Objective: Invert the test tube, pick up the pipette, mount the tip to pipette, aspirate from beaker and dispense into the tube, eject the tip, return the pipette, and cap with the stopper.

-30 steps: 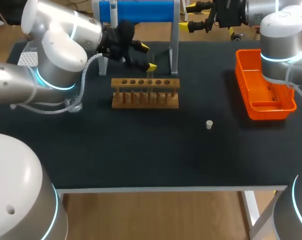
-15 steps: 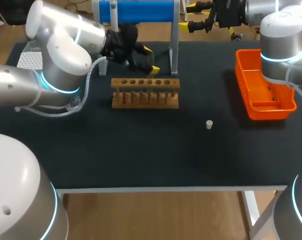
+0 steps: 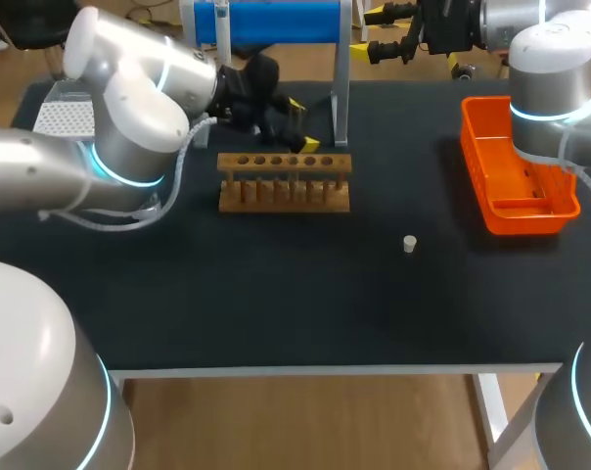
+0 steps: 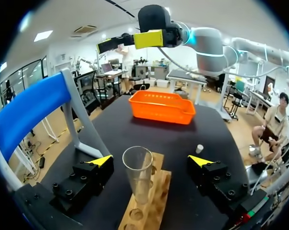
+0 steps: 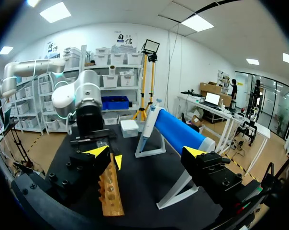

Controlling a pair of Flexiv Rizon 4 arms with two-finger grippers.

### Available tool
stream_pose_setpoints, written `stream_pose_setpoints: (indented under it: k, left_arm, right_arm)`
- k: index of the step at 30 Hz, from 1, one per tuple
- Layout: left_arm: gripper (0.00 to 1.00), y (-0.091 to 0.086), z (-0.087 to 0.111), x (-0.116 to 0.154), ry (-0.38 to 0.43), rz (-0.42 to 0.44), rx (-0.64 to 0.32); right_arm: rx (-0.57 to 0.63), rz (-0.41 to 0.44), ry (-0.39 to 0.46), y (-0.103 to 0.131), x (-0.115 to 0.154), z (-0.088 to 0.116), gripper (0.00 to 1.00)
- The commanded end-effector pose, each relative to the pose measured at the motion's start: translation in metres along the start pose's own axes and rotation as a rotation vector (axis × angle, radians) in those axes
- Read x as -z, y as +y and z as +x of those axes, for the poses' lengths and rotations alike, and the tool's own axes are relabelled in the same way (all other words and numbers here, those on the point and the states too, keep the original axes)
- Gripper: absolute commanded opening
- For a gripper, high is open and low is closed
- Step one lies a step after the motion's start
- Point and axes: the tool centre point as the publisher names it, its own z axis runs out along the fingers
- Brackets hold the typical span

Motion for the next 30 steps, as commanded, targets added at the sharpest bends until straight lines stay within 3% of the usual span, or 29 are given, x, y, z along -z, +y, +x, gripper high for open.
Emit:
stream_pose_setpoints:
  k: [1, 30]
  left_arm:
    - [1.00, -0.001, -0.005, -0.006, 0.011, -0.011, 0.000]
    - [1.00, 0.012, -0.006, -0.022, 0.036, -0.018, 0.012]
  right_arm:
    - [-0.001, 0.005, 0.004, 0.001, 0.001, -0.001, 1.00]
    - [-0.001, 0.005, 0.004, 0.001, 0.001, -0.001, 1.00]
